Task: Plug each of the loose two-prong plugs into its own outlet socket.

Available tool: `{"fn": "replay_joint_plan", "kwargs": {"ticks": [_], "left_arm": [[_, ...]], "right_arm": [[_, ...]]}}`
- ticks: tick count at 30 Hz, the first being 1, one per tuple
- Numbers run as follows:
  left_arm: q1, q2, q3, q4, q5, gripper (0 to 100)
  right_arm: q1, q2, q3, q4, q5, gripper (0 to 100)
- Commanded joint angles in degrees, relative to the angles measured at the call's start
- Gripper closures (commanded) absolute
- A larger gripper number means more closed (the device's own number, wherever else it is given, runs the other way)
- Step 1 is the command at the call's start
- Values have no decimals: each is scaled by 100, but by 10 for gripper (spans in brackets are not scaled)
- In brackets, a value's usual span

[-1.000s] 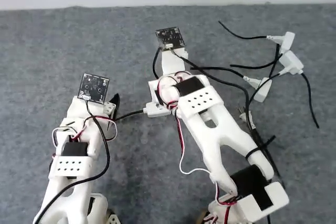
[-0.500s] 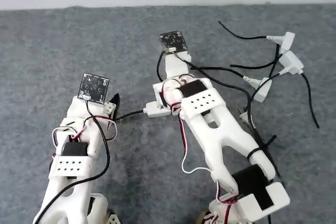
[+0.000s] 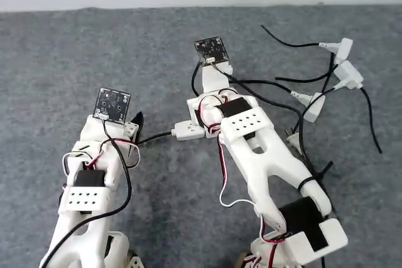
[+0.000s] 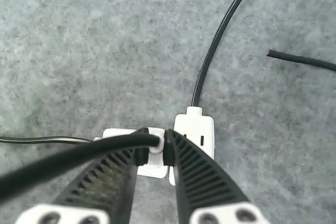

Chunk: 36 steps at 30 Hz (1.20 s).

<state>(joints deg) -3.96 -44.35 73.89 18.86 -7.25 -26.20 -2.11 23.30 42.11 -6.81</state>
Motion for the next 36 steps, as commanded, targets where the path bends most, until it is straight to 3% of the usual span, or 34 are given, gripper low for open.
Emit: {"fn": "replay_joint_plan", "kwargs": {"ticks": [1, 11, 36], "left_arm": [[-35, -97, -31, -273, 53, 795], [-44, -97, -31, -281, 62, 796], [-44, -97, -31, -281, 44, 796]], "right_arm": [[-13, -321, 35, -92, 88, 991], [-163, -1323, 1213, -1138, 114, 991], [-154, -708, 1169, -1112, 123, 991]]}}
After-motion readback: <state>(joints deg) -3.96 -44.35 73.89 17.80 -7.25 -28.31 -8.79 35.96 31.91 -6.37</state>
